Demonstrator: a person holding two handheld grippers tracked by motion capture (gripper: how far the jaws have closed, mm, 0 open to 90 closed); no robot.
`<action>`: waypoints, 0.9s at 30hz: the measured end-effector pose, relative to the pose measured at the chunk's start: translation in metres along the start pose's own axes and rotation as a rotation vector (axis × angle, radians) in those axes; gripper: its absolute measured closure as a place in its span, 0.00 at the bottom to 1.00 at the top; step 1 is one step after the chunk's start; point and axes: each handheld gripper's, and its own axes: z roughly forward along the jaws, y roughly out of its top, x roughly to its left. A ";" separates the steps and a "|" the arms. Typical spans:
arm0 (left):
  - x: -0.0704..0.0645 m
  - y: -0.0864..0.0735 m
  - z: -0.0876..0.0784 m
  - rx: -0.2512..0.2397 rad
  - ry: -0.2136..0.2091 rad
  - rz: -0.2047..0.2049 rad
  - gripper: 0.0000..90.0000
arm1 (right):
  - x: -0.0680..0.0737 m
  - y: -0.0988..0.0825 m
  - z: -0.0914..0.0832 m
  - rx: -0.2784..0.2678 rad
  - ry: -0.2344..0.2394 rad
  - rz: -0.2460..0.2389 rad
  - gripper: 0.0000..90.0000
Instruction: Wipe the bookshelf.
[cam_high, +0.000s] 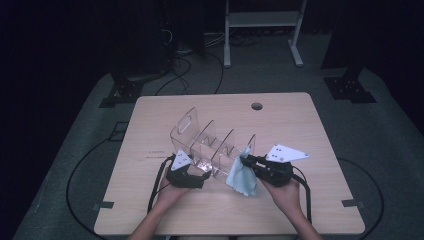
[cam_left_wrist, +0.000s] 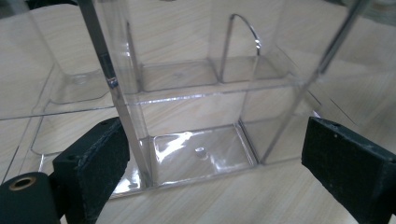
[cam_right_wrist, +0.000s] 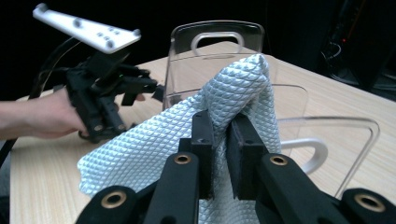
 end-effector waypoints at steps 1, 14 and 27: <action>-0.001 0.000 0.001 0.002 -0.002 0.006 0.08 | -0.003 -0.001 -0.001 -0.003 0.005 0.024 0.90; -0.001 0.003 0.004 -0.006 0.016 0.000 0.14 | 0.012 -0.028 -0.001 0.071 0.050 0.038 0.90; -0.006 0.006 0.006 -0.021 -0.029 -0.007 0.14 | 0.007 -0.037 -0.005 0.076 0.039 0.070 0.90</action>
